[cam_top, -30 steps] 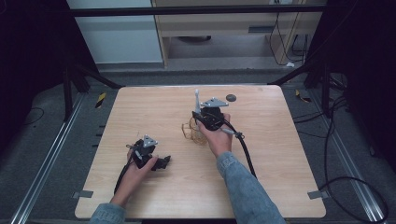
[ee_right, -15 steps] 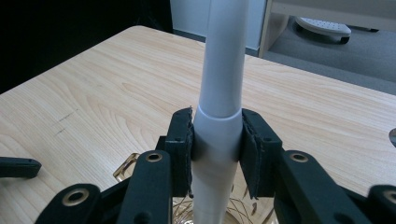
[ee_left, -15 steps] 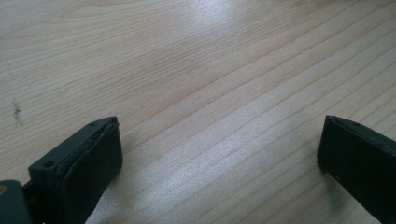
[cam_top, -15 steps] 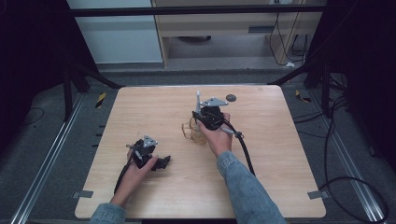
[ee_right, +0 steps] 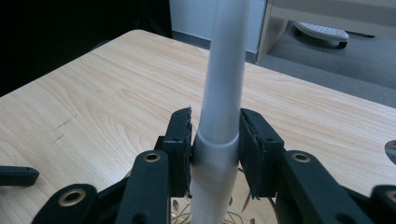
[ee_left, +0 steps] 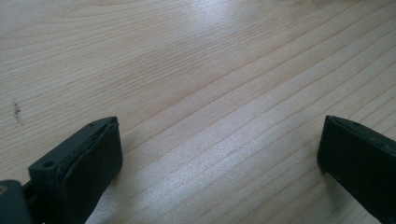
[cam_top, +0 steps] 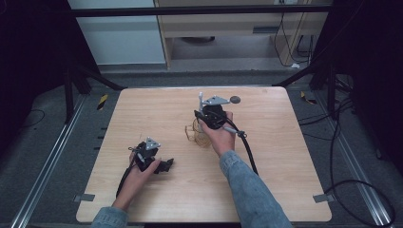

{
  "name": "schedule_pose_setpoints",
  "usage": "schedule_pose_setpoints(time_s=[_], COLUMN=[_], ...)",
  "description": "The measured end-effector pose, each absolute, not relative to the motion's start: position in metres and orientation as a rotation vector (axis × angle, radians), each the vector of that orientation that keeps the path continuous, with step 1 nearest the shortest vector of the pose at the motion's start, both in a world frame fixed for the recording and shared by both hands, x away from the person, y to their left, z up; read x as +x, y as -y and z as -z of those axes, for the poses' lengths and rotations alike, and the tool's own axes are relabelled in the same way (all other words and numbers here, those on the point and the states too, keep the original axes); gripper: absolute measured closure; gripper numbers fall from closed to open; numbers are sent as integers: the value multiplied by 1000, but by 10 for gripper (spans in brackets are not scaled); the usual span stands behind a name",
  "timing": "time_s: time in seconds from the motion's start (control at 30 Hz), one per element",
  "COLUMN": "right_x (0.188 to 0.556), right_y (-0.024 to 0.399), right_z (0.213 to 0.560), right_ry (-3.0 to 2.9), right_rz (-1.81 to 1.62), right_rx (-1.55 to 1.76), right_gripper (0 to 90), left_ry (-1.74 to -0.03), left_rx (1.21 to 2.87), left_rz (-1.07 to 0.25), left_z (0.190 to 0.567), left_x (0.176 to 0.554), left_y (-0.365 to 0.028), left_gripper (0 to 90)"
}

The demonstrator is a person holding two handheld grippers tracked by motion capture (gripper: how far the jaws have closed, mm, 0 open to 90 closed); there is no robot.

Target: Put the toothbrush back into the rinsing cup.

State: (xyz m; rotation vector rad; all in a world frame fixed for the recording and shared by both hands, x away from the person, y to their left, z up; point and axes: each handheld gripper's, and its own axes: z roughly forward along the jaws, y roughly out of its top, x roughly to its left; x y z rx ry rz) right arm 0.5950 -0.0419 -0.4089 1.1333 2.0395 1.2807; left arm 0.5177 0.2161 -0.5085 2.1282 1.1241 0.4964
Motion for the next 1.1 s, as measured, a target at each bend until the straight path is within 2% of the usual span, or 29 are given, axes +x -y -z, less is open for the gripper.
schedule_pose_setpoints(time_s=[0.53, 1.1], right_x=[596, 606], right_y=[44, 54], right_z=[407, 410], right_ry=[-2057, -2034], right_rz=[-1280, -1308], right_rx=[1155, 1228], right_gripper=[683, 664], left_ry=[-1124, -1124], left_rx=[2128, 2128], left_rz=[-496, -496], left_z=[508, 508], left_x=[518, 518], left_y=[-216, -216], left_gripper=[0, 0])
